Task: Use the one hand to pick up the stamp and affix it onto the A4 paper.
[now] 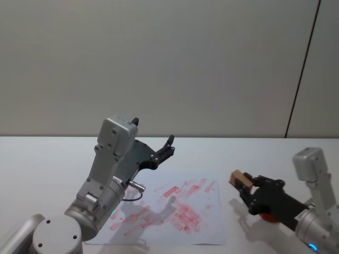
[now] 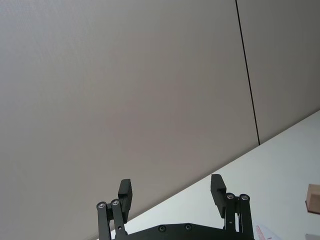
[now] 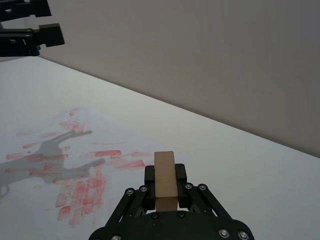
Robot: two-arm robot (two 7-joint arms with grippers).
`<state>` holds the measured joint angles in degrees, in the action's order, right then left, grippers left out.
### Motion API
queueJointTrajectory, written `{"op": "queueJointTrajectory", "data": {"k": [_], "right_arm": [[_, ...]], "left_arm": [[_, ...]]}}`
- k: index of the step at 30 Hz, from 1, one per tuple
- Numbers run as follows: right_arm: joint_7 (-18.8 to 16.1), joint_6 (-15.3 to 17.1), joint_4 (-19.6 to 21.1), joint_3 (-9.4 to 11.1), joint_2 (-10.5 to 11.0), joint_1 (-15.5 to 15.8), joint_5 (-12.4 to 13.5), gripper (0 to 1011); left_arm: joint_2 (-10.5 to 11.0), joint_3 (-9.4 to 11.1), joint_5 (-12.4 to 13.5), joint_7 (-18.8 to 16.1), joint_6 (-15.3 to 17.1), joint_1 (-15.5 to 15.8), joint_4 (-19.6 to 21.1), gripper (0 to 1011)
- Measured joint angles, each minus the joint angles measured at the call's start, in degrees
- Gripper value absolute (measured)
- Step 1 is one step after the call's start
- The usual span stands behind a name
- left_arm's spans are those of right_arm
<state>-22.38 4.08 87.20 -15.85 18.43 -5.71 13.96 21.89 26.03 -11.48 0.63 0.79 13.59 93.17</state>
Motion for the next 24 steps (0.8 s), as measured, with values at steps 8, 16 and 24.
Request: {"op": "queueJointTrajectory", "data": {"k": [8, 16, 24], "right_arm": [[1.6, 0.2, 0.7, 1.4, 1.9, 1.3, 0.5, 220], [2.6, 0.3, 0.3, 2.0, 3.1, 2.6, 0.5, 221], [3.5, -0.1, -1.2, 2.3, 3.5, 2.9, 0.1, 220]], "left_arm": [[0.0, 0.0, 0.0, 0.0, 0.0, 0.0, 0.0, 1002], [0.0, 0.0, 0.0, 0.0, 0.0, 0.0, 0.0, 1002], [0.0, 0.0, 0.0, 0.0, 0.0, 0.0, 0.0, 1003]]}}
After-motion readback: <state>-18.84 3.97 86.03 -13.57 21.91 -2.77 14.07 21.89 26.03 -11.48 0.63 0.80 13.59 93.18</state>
